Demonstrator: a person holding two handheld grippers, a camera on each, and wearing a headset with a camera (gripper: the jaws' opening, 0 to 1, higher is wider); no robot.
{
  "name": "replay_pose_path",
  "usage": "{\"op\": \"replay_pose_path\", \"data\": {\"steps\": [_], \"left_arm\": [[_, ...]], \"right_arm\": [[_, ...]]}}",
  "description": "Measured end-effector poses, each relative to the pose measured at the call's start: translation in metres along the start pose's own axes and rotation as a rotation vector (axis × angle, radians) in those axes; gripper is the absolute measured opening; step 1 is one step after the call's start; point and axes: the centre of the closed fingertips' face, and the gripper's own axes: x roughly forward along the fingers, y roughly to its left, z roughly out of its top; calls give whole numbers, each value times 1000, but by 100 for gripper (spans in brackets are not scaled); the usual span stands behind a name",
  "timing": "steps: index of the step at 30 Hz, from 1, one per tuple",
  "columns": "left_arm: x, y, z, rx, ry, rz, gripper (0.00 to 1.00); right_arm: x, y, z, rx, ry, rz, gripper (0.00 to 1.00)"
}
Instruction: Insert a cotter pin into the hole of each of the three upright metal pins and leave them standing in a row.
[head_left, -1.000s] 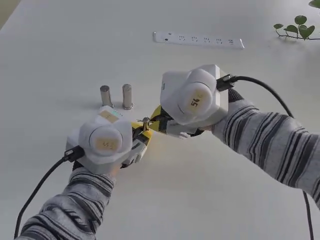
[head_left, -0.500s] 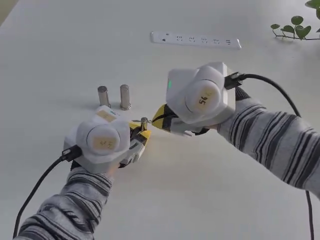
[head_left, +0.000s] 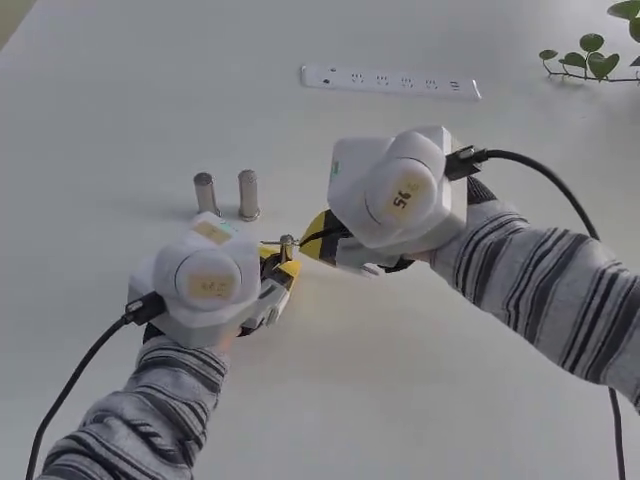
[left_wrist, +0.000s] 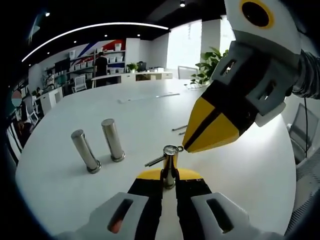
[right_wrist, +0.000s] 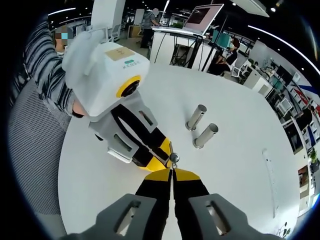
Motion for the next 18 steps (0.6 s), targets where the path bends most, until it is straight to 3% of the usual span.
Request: {"op": "replay_pose_path", "data": {"steps": [8,14,18], "left_arm": [[-2,3,0,10,6,-21,5],[-7,12,2,22,7,-21,5],[-12,23,4,30,3,-13,5]], "right_arm": [[-8,-8,-12,183,-32,-61,9],[-14,-13,-24,294,-45,-98,17],[-18,-15,-19,374,-110,-108,22]]}}
